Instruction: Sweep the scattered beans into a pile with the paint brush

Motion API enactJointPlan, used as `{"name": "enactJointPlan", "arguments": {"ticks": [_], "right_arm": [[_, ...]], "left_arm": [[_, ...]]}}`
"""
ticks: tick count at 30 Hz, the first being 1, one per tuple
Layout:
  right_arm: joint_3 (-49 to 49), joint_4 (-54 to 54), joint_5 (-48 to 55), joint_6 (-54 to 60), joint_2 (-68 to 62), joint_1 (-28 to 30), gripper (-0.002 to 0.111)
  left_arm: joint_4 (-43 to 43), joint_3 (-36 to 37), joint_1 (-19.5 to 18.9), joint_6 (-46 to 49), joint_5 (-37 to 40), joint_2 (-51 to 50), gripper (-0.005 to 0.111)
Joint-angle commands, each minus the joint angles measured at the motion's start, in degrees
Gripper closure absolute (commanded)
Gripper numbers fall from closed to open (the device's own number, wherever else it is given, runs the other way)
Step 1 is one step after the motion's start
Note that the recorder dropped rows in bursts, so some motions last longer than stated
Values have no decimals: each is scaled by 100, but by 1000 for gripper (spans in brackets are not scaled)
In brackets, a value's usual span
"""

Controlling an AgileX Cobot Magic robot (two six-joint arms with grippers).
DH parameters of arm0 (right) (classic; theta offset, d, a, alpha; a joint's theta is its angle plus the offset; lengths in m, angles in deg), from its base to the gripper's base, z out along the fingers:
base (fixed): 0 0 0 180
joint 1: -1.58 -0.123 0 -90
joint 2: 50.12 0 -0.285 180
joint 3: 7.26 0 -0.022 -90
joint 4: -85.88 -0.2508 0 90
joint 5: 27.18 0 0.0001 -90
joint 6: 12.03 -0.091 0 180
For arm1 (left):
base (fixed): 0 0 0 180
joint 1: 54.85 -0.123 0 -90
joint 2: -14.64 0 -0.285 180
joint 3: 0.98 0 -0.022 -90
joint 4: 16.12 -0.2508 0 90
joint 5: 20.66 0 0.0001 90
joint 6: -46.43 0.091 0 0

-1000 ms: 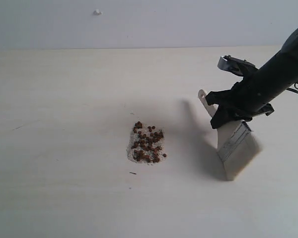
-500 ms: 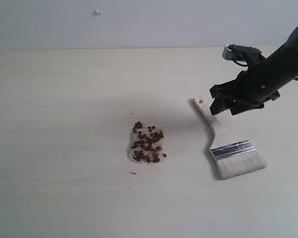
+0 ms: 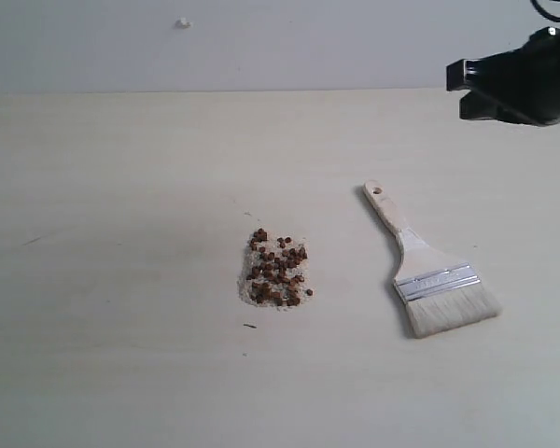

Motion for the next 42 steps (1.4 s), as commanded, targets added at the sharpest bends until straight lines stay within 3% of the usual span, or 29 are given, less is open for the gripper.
{"name": "enactJointPlan", "arguments": {"ticks": [1, 5, 9, 33, 42], "right_arm": [[1023, -394, -1132, 6, 950, 19, 108], [1826, -714, -1892, 6, 1708, 19, 108], [2218, -750, -1885, 6, 2137, 19, 108], [2244, -480, -2067, 250, 2454, 19, 108], [2526, -409, -1783, 604, 4654, 31, 108]], "left_arm": [[23, -1, 46, 33, -20, 38, 107], [23, -1, 46, 33, -20, 38, 107], [23, -1, 46, 33, -20, 38, 107], [23, -1, 46, 33, -20, 38, 107], [23, -1, 46, 33, -20, 38, 107]]}}
